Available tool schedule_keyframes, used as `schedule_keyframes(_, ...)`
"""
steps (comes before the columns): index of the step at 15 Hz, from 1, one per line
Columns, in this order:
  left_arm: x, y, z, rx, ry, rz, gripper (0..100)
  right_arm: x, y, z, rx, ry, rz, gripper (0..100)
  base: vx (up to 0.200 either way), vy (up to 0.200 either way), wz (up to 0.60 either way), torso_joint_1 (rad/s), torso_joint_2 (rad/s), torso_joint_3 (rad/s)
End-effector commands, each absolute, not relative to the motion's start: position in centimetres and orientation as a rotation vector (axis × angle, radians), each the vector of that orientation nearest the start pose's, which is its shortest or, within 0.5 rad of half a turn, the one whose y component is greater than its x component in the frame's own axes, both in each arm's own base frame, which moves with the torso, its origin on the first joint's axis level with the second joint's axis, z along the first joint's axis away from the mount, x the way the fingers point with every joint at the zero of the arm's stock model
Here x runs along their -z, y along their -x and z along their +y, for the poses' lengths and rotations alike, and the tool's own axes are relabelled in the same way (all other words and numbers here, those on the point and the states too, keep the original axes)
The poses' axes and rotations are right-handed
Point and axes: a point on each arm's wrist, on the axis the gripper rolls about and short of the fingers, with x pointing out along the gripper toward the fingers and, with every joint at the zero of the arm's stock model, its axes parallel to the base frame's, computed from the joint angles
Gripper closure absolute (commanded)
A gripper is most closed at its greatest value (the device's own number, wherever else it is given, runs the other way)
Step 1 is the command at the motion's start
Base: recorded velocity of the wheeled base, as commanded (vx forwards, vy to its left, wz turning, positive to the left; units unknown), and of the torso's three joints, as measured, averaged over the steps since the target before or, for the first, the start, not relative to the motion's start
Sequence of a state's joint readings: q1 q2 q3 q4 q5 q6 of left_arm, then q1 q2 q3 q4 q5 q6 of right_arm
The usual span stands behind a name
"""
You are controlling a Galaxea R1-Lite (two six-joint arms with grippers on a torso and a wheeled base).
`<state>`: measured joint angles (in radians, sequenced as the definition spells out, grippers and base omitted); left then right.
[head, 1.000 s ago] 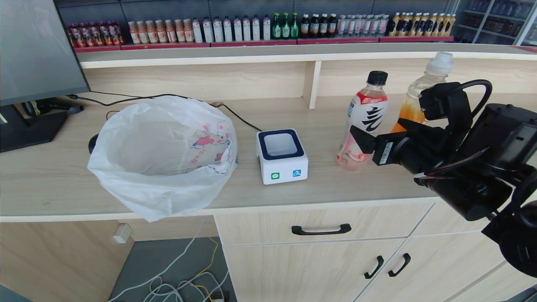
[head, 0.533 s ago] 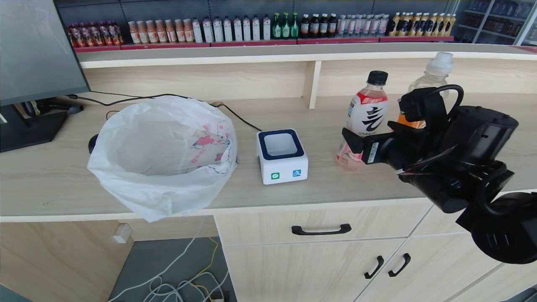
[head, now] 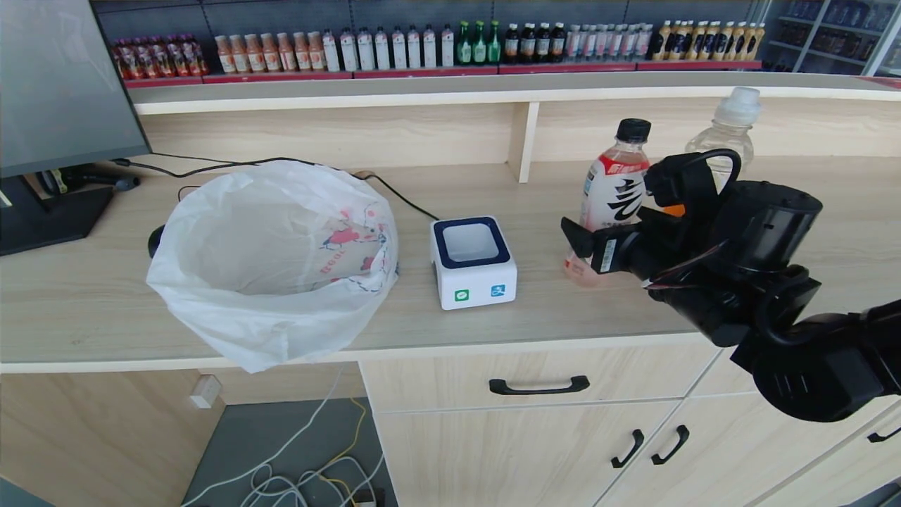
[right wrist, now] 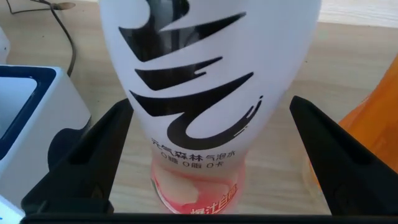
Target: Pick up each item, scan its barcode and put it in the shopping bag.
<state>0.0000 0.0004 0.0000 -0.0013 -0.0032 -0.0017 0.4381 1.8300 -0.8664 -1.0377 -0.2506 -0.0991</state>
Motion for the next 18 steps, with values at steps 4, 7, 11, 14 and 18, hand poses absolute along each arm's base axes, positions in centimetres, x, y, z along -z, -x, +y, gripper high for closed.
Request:
schedule_keyframes(4,-7.6,2.3,0.0,0.003,0.002,-0.002,0,-19.7,-31.9,14.2,-0.183,0.074,-0.086,0,0.000,0.000,0.00,0.000,0.00,0.000)
schedule_keyframes(7,-7.6,2.3,0.0,0.003,0.002,-0.002,0,-20.2,-32.1,14.3,-0.182,0.067,-0.103,0,0.000,0.000,0.00,0.000,0.00,0.000)
schedule_keyframes(11,-7.6,2.3,0.0,0.003,0.002,-0.002,0,-20.3,-32.1,14.2,-0.179,0.066,-0.108,100,0.000,0.000,0.00,0.000,0.00,0.000)
schedule_keyframes(14,-7.6,2.3,0.0,0.003,0.002,-0.002,0,-20.5,-31.8,14.1,-0.180,0.063,-0.110,100,0.000,0.000,0.00,0.000,0.00,0.000)
schedule_keyframes(18,-7.6,2.3,0.0,0.003,0.002,-0.002,0,-21.0,-31.1,13.7,-0.178,0.059,-0.122,100,0.000,0.000,0.00,0.000,0.00,0.000)
